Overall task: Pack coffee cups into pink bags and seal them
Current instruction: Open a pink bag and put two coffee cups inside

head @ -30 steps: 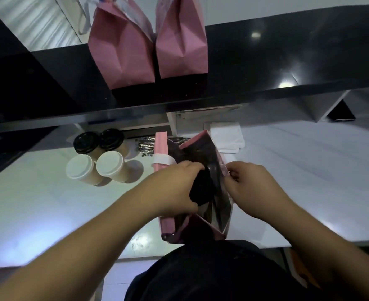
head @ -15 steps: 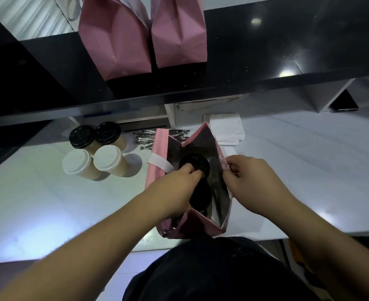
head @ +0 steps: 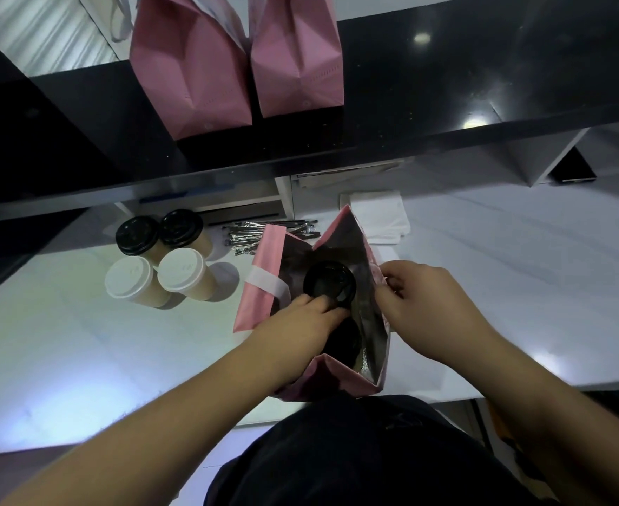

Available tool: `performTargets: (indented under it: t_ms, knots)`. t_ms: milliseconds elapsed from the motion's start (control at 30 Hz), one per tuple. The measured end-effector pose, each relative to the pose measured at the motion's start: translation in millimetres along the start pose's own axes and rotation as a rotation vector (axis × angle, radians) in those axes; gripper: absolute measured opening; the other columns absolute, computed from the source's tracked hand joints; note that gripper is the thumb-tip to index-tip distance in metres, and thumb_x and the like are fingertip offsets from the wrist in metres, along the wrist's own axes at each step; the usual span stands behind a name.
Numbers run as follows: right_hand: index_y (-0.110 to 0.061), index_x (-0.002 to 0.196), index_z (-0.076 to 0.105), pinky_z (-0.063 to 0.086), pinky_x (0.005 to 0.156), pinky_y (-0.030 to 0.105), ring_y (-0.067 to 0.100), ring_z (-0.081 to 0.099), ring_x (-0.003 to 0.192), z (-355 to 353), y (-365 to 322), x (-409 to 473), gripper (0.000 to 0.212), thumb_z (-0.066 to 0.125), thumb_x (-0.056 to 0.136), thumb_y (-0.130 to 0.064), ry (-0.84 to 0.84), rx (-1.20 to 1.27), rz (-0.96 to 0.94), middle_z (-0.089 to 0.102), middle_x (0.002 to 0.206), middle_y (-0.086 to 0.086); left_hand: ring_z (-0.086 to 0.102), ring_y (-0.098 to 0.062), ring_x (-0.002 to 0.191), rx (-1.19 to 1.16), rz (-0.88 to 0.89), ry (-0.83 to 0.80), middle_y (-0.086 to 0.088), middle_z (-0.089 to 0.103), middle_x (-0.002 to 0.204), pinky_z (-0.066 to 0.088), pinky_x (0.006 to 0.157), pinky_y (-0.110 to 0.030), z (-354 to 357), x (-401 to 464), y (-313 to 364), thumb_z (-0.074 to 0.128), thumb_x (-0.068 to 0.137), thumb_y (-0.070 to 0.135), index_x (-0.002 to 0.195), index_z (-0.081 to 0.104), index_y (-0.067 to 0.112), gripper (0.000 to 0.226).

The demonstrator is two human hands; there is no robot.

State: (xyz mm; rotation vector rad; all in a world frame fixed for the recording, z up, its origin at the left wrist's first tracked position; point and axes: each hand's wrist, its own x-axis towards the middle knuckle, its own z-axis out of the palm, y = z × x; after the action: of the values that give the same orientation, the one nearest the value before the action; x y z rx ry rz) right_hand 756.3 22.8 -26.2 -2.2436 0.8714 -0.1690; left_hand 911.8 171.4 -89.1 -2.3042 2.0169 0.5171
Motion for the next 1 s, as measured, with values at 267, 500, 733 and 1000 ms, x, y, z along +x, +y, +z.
performTargets:
  t_ms: [267, 500, 733, 1000]
  knots:
    - [-0.021, 0.091, 0.069, 0.058, 0.065, 0.04, 0.018, 0.066, 0.072, -2, -7, 3, 0.017, 0.055, 0.088, -0.03, -0.002, -0.077, 0.069, 0.073, 0.08, -0.005, 0.056, -0.028, 0.11, 0.025, 0.031, -0.023, 0.001, 0.054, 0.135, 0.055, 0.088, -0.041, 13, 14, -7, 0.064, 0.089, -0.003, 0.157, 0.043, 0.037, 0.081]
    - [-0.019, 0.067, 0.05, 0.032, 0.046, 0.03, 0.019, 0.055, 0.052, 7, -12, 9, 0.028, 0.051, 0.093, -0.03, -0.037, -0.169, 0.105, 0.058, 0.055, 0.001, 0.057, -0.029, 0.113, 0.106, 0.082, -0.058, 0.001, 0.053, 0.14, 0.056, 0.087, -0.042, 17, 17, -9, 0.062, 0.094, 0.001, 0.158, 0.04, 0.037, 0.077]
    - [-0.017, 0.07, 0.047, 0.035, 0.05, 0.035, 0.023, 0.054, 0.06, 0, -10, 11, 0.033, 0.043, 0.101, -0.027, 0.023, -0.223, 0.102, 0.057, 0.064, 0.002, 0.058, -0.02, 0.112, -0.011, 0.257, 0.159, 0.003, 0.065, 0.125, 0.052, 0.093, -0.037, -51, 1, 3, 0.058, 0.097, 0.021, 0.131, 0.068, 0.023, 0.035]
    - [-0.017, 0.068, 0.049, 0.035, 0.047, 0.03, 0.018, 0.053, 0.054, -9, -2, 16, 0.035, 0.044, 0.102, -0.027, 0.058, -0.214, 0.168, 0.056, 0.059, -0.001, 0.057, 0.001, 0.087, -0.403, -0.419, 0.745, 0.02, 0.06, 0.096, 0.043, 0.069, -0.017, -70, 8, -105, 0.054, 0.102, 0.026, 0.105, 0.06, 0.032, 0.008]
